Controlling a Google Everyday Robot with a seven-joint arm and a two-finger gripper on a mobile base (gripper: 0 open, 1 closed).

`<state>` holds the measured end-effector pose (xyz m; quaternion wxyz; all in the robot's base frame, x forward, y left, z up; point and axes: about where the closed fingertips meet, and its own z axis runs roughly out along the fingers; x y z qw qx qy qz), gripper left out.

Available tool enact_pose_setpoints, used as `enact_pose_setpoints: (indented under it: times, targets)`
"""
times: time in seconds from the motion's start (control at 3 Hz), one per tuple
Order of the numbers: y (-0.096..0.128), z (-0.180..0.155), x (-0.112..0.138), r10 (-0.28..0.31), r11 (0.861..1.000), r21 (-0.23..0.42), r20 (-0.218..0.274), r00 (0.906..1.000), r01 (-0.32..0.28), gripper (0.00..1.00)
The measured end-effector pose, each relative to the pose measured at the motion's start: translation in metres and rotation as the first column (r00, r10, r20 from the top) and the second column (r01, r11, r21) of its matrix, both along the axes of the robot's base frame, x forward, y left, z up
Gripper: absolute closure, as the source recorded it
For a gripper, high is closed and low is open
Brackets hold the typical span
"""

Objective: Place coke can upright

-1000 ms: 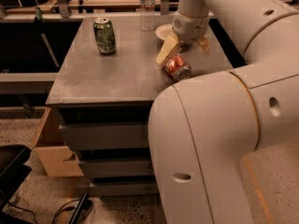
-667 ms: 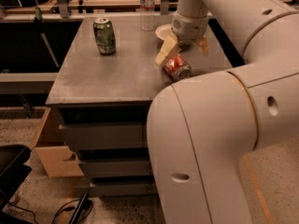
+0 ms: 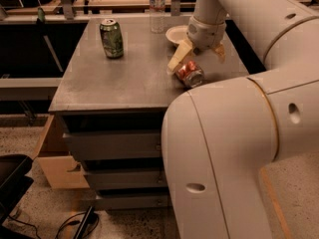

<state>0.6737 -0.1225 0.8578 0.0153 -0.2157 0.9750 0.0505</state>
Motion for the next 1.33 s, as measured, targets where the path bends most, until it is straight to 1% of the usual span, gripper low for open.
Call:
enact_pose_setpoints:
  times: [0.33,1.0,1.33]
  targets:
    - [-0.002,-0.005,0.004,0.000,1.000,0.016,0.015,0.9999,0.000,0.00]
    - [0.006,-0.008,0.021,0.068,0.998,0.006,0.037,0.9970,-0.068,0.00]
    - [0.012,-0.009,0.026,0.082,0.997,0.001,0.047,0.9956,-0.082,0.18]
